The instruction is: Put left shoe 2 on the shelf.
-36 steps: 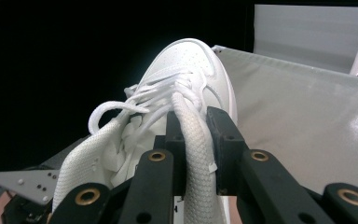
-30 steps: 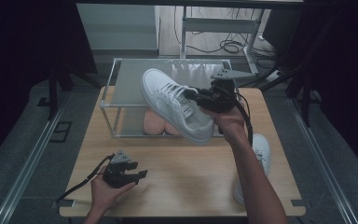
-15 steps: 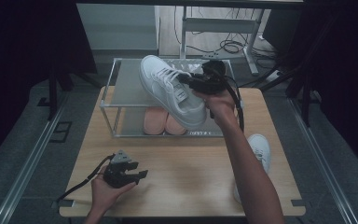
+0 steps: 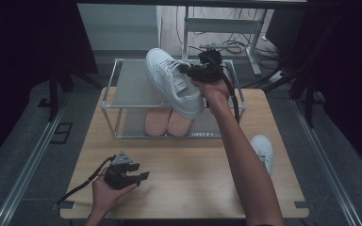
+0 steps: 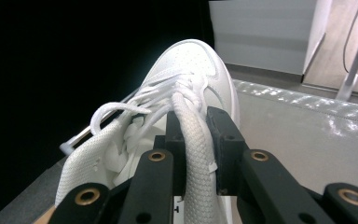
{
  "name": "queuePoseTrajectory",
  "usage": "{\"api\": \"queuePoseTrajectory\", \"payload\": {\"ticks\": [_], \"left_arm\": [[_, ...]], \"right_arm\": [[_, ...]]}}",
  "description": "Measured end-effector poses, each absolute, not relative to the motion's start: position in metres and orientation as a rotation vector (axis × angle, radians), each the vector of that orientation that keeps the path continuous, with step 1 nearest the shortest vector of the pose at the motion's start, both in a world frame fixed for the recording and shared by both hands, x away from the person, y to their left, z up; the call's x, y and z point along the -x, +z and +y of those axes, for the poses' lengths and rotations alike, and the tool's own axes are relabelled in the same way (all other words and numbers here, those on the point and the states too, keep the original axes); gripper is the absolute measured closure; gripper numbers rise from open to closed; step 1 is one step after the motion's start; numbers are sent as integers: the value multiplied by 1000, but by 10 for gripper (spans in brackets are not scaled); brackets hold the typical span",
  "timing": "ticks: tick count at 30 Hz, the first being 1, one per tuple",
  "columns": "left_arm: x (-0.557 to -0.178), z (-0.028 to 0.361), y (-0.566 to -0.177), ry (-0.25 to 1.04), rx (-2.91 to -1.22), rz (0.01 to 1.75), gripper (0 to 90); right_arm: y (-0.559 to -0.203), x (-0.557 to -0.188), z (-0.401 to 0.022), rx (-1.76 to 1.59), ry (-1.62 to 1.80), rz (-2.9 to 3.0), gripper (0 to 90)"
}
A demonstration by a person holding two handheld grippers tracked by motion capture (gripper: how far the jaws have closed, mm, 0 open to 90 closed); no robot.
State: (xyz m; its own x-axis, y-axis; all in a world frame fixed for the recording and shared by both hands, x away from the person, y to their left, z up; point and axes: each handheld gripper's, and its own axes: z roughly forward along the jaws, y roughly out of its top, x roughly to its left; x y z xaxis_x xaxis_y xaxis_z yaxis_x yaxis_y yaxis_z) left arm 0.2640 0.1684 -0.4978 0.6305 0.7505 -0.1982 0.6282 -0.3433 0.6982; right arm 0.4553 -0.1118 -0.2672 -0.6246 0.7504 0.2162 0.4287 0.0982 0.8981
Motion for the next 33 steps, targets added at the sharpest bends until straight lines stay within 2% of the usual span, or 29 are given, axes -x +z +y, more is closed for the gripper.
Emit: {"api": "queuePoseTrajectory", "payload": {"ticks": [20,33], "left_arm": [[-264,168,-499,191,-2078,1071,457],[-264,169,-498,196,-2076,1069,457]], "right_arm": [[-284,-518,-83,-1435,1423,1981,795],[-302,-535,-75,-1535,1396,1950,781]]}}
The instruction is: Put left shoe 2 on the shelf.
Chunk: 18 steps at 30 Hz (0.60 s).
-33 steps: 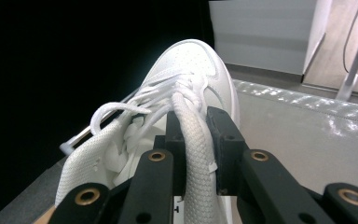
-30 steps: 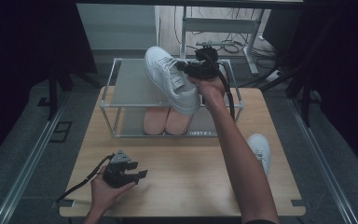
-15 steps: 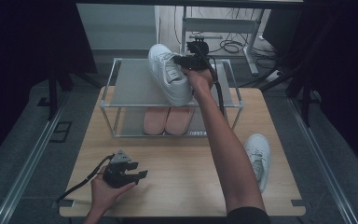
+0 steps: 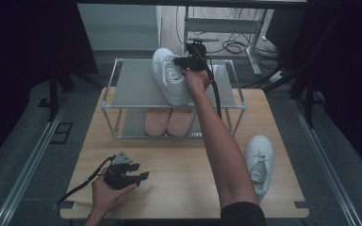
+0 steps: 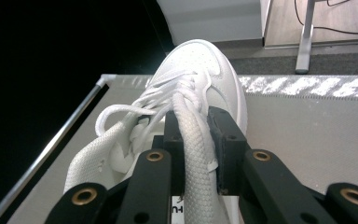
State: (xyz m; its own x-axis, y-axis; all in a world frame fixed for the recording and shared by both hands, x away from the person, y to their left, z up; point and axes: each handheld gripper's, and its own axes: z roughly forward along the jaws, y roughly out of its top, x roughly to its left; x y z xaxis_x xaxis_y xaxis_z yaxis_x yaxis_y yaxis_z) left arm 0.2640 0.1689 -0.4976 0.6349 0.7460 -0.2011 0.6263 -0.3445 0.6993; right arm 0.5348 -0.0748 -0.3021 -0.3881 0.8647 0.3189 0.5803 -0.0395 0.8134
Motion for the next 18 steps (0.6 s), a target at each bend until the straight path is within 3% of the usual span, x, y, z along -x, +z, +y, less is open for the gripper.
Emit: {"api": "queuePoseTrajectory", "payload": {"ticks": [7,10,14,18], "left_arm": [[-264,168,-499,196,-2081,1067,457],[-264,167,-500,193,-2083,1068,457],[-263,167,-499,197,-2079,1069,456],[-263,168,-498,203,-2076,1071,457]], "right_arm": [[-305,-534,-80,-1489,1424,1961,590],[-298,-527,-84,-1431,1442,1961,555],[-292,-513,-93,-1350,1433,1960,580],[-290,-496,-109,-1279,1448,1983,716]]}}
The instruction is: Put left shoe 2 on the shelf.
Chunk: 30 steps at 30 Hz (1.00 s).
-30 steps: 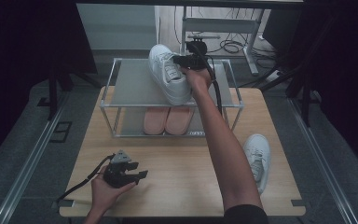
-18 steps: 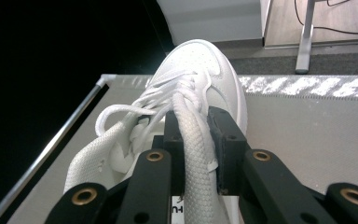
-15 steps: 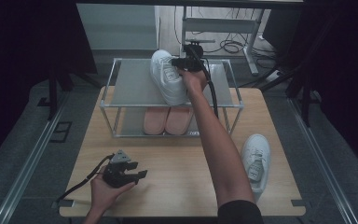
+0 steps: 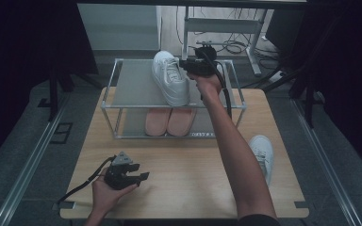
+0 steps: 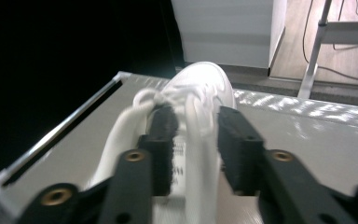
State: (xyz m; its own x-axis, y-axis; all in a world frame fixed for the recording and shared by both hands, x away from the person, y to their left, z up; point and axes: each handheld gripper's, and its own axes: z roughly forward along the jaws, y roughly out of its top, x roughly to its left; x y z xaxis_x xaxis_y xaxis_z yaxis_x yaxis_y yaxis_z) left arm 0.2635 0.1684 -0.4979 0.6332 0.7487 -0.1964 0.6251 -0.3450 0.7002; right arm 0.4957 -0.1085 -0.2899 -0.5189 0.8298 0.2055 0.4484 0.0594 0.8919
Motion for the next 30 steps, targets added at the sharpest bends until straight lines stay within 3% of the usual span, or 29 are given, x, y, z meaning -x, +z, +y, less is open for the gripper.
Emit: {"api": "queuePoseTrajectory", "payload": {"ticks": [6,16,30], "left_arm": [[-263,169,-497,208,-2071,1074,456],[-263,170,-497,213,-2078,1074,457],[-263,169,-497,210,-2082,1074,457]], "right_arm": [[-301,-469,-129,-1199,1418,2021,892],[-329,-439,-139,-1109,1384,2100,897],[-354,-439,-140,-1122,1310,2133,897]]}}
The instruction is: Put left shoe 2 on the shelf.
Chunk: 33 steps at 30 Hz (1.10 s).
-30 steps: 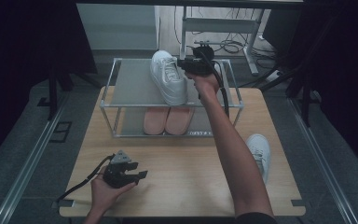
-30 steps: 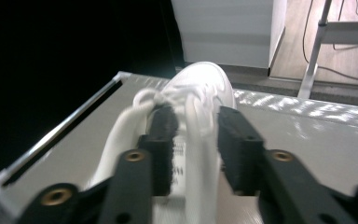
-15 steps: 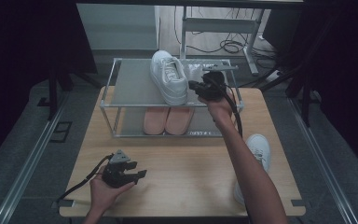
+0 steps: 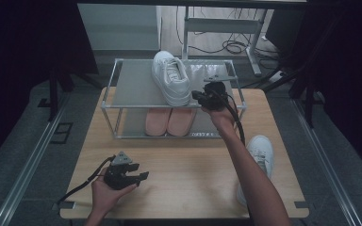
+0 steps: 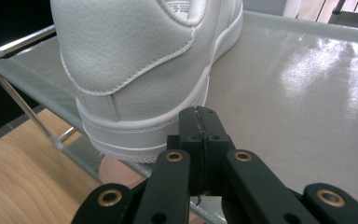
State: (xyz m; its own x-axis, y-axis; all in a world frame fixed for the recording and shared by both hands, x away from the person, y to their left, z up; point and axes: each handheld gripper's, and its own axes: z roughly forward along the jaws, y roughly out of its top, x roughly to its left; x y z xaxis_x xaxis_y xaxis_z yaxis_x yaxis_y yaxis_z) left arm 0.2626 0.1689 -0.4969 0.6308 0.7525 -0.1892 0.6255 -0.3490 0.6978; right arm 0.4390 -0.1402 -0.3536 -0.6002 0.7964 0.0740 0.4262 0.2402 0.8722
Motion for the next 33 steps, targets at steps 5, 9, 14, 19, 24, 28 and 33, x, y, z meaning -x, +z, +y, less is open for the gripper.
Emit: {"api": "queuePoseTrajectory", "payload": {"ticks": [5,9,14,19,24,28,33], "left_arm": [[-262,169,-497,213,-2079,1073,457],[-262,169,-497,210,-2081,1072,457],[-262,169,-497,211,-2077,1073,457],[-263,169,-497,211,-2083,1073,456],[-263,169,-497,212,-2084,1071,457],[-263,168,-498,209,-2085,1070,457],[-263,169,-497,212,-2083,1072,457]], "right_arm": [[-354,-442,-138,-1121,1295,2128,896],[-356,-444,-136,-1129,1291,2137,896],[-355,-444,-134,-1128,1288,2137,897],[-353,-443,-132,-1126,1285,2132,897],[-352,-442,-127,-1115,1290,2142,897],[-354,-441,-121,-1101,1306,2157,897],[-353,-440,-113,-1088,1310,2163,897]]}}
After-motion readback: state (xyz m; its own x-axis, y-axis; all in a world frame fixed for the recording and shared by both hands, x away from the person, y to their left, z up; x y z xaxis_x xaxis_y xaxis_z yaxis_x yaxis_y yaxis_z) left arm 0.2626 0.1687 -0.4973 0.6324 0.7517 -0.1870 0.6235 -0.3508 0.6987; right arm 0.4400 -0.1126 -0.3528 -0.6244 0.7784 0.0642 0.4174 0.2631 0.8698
